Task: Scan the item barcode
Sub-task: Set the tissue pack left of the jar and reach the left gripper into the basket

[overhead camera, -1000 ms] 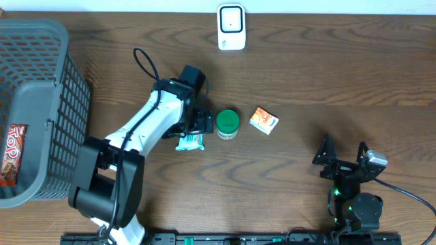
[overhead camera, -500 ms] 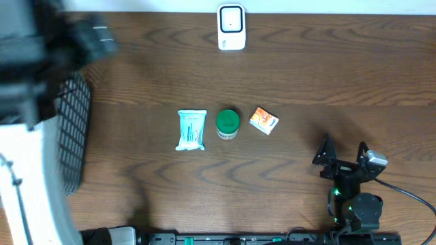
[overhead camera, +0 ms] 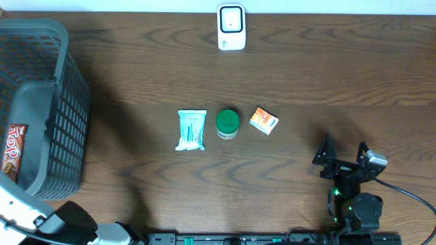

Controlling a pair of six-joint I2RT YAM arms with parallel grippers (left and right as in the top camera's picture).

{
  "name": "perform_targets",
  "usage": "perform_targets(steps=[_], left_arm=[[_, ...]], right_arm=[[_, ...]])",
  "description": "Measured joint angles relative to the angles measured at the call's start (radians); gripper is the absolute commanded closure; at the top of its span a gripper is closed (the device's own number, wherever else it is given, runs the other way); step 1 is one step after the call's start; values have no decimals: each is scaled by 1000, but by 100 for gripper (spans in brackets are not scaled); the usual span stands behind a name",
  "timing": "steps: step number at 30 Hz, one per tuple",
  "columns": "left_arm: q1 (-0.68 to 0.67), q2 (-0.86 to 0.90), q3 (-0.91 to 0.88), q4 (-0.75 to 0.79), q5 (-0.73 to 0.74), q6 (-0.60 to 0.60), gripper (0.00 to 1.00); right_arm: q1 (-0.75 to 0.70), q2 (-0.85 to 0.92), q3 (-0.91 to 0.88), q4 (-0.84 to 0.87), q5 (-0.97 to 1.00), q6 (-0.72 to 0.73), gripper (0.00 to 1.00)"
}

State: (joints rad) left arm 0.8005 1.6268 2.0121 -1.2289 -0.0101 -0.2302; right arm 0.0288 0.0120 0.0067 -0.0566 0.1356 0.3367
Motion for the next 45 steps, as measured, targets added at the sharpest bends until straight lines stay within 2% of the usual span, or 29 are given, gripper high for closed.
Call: perform_targets(steps=[6,15,23,27,35,45], left_arm=[[48,0,-149,145,-2,106,2],[47,19,-462,373,0,432,2],[47,172,-514,426,3,648,2],[47,257,-515,428,4,702,2],[47,404,-515,442,3,737,2],[47,414,-515,481,-1,753,2]], right_arm=[[0,0,0,0,0,0,1],[0,0,0,0,0,0,1],[0,0,0,0,0,0,1],[0,0,0,0,0,0,1],[0,0,0,0,0,0,1],[0,0,0,0,0,0,1]])
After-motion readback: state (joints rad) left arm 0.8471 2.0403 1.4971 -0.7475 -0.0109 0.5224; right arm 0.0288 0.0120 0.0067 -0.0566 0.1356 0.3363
